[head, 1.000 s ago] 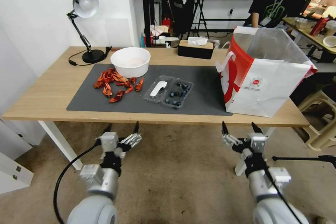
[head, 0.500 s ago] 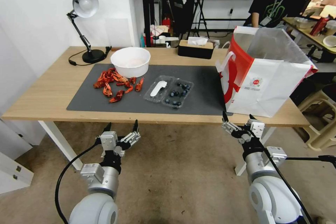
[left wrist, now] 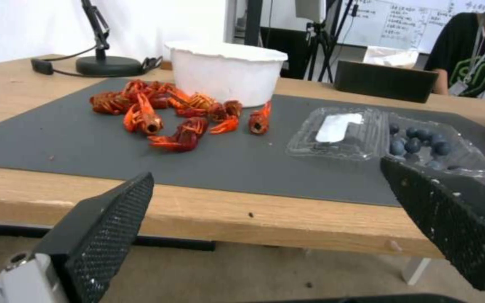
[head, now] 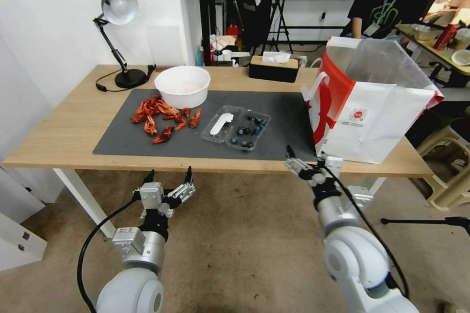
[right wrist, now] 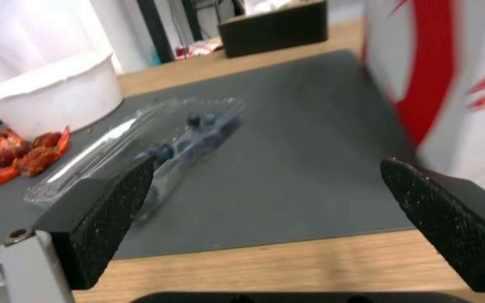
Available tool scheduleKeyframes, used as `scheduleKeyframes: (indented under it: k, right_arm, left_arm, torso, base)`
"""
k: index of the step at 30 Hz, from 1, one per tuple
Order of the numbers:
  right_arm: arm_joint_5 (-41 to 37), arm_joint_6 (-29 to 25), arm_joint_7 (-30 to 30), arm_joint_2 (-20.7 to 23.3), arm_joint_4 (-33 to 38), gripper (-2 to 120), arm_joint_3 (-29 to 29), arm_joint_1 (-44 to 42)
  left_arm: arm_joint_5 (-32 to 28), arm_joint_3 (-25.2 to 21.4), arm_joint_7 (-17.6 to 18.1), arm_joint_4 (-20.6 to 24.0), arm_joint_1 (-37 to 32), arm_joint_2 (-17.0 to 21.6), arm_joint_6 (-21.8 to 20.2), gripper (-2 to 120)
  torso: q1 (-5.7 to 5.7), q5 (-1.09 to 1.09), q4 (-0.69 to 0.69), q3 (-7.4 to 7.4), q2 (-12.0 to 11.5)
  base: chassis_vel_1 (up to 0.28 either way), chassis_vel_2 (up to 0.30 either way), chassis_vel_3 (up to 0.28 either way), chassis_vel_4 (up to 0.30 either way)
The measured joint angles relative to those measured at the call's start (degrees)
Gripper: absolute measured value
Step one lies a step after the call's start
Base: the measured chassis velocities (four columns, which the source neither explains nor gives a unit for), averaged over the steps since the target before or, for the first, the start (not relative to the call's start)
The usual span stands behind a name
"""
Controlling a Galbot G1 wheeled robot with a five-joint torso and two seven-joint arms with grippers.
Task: Close the takeout container lid, then place the container into the takeout bag.
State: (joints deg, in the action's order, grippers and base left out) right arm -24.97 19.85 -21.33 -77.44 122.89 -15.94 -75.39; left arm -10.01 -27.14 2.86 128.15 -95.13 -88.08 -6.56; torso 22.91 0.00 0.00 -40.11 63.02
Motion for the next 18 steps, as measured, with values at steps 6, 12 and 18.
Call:
scheduleKeyframes:
  k: [6,12,18]
  right_arm:
    - [-3.96,2.65,-5.66,0.15,-4.32,100,5.16,7.47]
    - [-5.95,7.12,-10.32,-0.2,-7.83,100,8.59,14.14]
    - [-9.25,13.09,-15.08,-0.69,-10.9,100,11.12,18.95]
  left_arm:
    - [0.05,-0.51,0.09,0.41,-0.42,-0.19,0.12,100]
    - [0.12,-0.87,0.29,0.46,-0.79,-0.41,0.68,100]
    - [0.13,-1.21,0.65,0.3,-0.79,-0.49,1.19,100]
  torso:
    - [0.0,0.0,0.02,0.0,0.0]
    - [0.0,0.0,0.01,0.0,0.0]
    - [0.0,0.0,0.0,0.0,0.0]
  base:
    - [0.0,0.0,0.0,0.0]
    - [0.0,0.0,0.0,0.0]
    - [0.0,0.0,0.0,0.0]
